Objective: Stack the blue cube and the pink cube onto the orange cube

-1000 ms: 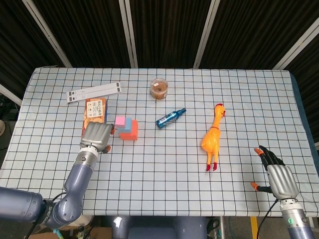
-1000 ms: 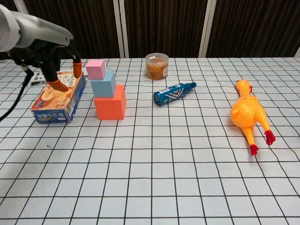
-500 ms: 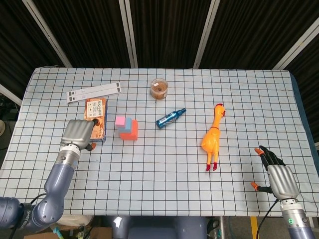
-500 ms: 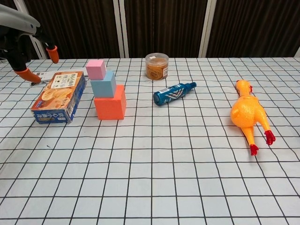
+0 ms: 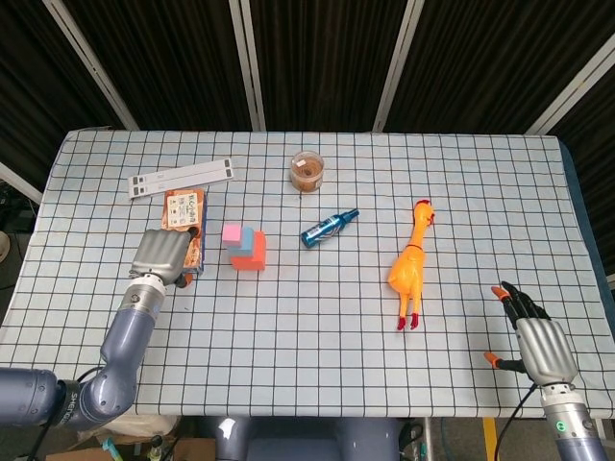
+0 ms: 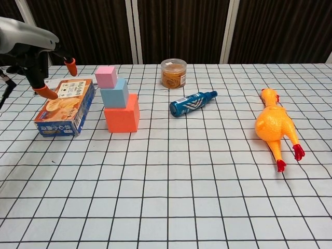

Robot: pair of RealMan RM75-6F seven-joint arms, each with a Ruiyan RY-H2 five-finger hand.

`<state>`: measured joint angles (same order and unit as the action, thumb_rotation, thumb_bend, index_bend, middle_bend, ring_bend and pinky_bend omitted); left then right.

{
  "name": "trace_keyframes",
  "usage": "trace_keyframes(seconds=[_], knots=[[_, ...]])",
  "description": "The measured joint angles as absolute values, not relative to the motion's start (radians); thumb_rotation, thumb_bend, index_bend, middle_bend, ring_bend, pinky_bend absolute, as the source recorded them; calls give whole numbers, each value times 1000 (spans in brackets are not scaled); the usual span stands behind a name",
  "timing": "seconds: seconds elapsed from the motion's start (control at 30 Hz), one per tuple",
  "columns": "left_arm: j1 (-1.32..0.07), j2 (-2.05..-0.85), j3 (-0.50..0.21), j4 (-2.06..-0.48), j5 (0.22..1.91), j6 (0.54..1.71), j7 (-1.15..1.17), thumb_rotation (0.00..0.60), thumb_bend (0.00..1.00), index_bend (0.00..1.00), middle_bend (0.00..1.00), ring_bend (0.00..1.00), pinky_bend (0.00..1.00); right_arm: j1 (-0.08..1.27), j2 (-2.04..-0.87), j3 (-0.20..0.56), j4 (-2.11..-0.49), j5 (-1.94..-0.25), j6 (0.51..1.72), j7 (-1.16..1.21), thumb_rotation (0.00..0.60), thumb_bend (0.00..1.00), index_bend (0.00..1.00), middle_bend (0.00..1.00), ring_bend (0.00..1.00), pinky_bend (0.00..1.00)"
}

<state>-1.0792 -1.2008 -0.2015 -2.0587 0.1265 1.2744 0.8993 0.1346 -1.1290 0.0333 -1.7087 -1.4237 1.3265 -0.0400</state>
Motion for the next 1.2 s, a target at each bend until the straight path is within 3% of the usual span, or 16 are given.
trace_keyframes(seconds=[1.2], knots=[[-1124,-1288,-210,-2018,92,1309,948,600,316,179,1000,805,780,130,-1117,36,-1711,-1422,1330,-16,600,160,124,74,128,251]])
